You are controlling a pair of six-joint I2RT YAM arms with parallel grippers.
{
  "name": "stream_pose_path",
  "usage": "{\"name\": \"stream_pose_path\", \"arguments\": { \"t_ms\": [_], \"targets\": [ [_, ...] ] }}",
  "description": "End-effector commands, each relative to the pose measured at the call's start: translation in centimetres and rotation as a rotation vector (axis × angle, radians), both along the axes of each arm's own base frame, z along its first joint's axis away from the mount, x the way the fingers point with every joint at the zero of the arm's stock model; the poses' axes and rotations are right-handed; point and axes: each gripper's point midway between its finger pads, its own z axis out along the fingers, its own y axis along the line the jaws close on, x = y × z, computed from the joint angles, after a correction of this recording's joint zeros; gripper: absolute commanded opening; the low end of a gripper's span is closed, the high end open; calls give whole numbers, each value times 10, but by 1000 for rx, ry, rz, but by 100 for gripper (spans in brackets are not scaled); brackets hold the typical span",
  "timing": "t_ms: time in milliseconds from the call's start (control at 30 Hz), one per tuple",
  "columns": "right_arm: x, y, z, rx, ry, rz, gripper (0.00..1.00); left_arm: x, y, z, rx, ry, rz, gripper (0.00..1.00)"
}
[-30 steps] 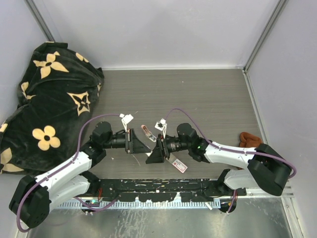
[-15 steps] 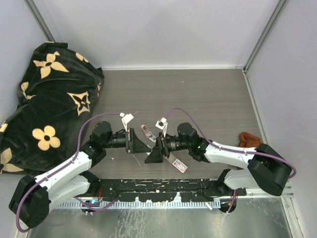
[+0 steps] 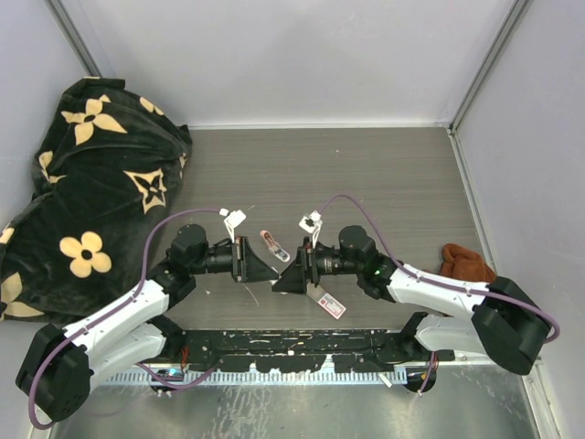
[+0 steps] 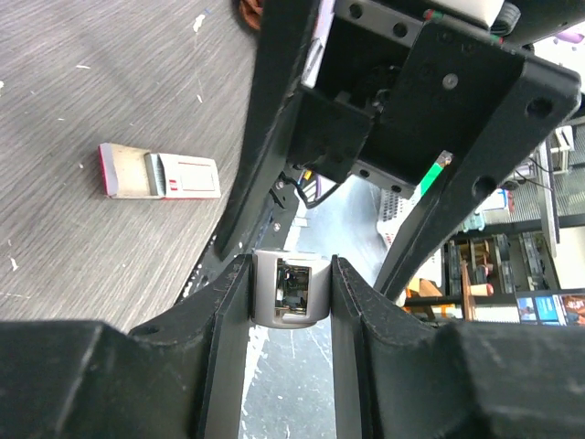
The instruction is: Load the staples into the stapler
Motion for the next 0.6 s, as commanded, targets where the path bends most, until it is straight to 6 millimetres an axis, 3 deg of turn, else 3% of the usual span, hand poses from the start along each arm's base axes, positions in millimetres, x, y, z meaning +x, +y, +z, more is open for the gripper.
{"name": "stream_pose_path", "arguments": {
  "t_ms": [0,100,400,467,567],
  "targets": [
    [9,-9,18,58,-62,-50,73,10,-1,20,-24,-88,37,0],
    [4,-10,17,59,-54,-15,64,11,-2,19,-22,-84,38,0],
    [-2,-5,12,74,-21,40,61,11,-4,22,-32,-84,25,0],
    [-2,-4,13,80,-18,46,50,10,-4,21,-31,-82,24,0],
    [0,-3,16,87,-23,35,22,12,-3,19,-24,-80,34,0]
  ]
}}
